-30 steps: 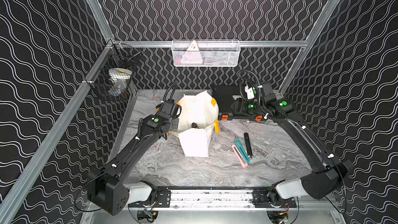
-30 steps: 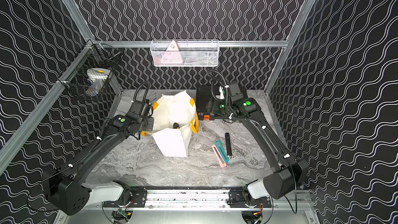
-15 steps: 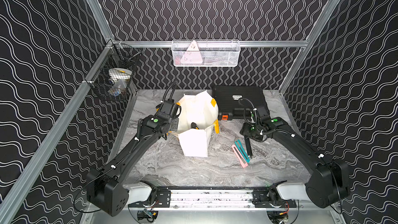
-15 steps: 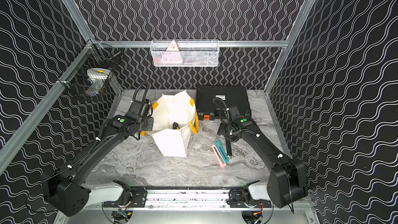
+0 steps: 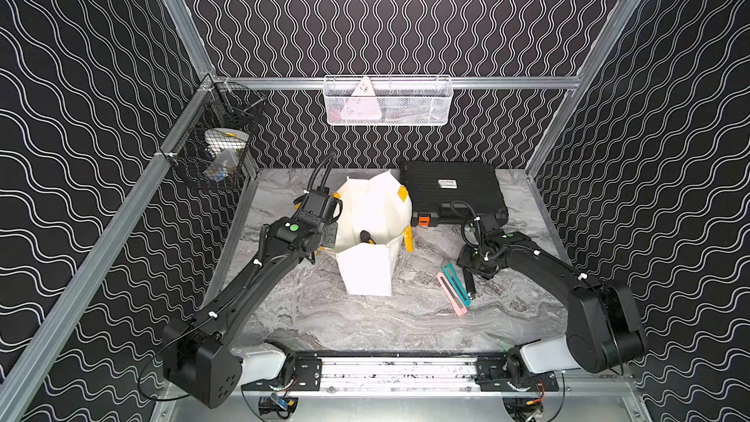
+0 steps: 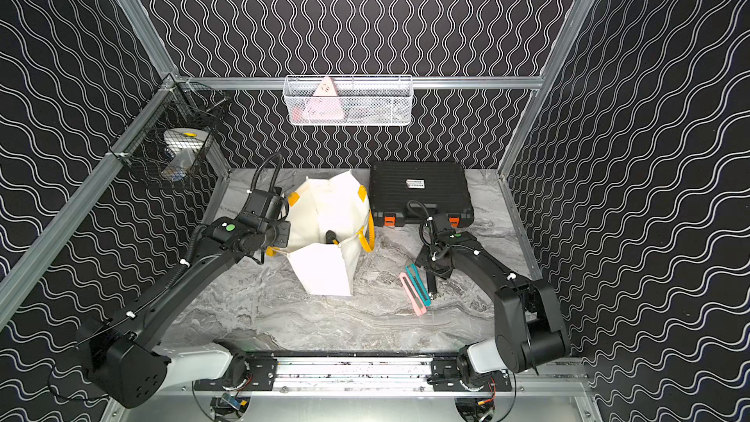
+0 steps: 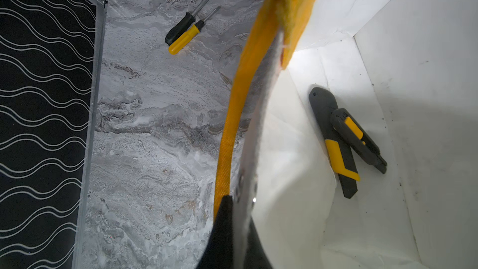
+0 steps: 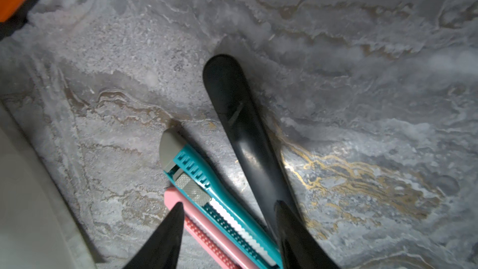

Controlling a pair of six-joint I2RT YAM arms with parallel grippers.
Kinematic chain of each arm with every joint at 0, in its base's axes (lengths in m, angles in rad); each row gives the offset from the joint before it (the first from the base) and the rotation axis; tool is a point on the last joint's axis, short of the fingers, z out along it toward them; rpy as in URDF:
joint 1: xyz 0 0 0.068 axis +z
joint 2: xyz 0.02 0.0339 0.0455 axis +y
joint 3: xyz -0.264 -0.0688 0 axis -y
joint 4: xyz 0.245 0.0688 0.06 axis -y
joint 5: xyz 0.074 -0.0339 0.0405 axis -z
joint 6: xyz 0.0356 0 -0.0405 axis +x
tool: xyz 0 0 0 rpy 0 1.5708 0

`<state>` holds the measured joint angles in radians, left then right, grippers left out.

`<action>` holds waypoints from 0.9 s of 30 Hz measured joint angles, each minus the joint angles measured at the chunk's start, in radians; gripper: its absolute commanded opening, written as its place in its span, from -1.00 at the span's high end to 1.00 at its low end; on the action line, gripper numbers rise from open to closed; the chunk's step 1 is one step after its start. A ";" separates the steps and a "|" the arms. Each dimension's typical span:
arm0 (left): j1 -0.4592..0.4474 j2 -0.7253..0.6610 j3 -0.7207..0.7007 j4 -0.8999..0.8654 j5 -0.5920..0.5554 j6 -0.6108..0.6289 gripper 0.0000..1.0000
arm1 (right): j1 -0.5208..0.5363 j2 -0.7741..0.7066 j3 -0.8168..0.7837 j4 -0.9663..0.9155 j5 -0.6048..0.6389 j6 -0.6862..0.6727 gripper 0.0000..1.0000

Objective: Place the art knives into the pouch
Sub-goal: Pick up the utility knife at the center of the board.

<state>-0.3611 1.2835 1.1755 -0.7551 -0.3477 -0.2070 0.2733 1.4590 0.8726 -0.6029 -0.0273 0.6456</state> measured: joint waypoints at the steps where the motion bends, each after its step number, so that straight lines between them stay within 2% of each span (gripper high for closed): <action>1: 0.000 0.000 0.000 0.000 0.000 0.000 1.00 | -0.005 0.005 -0.005 0.004 0.003 0.000 -0.16; 27: -0.016 -0.002 -0.003 0.002 -0.005 0.000 1.00 | -0.042 0.140 -0.039 0.098 0.000 0.025 -0.24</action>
<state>-0.3767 1.2812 1.1721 -0.7532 -0.3523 -0.2073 0.2317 1.5986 0.8341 -0.5053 -0.0273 0.6704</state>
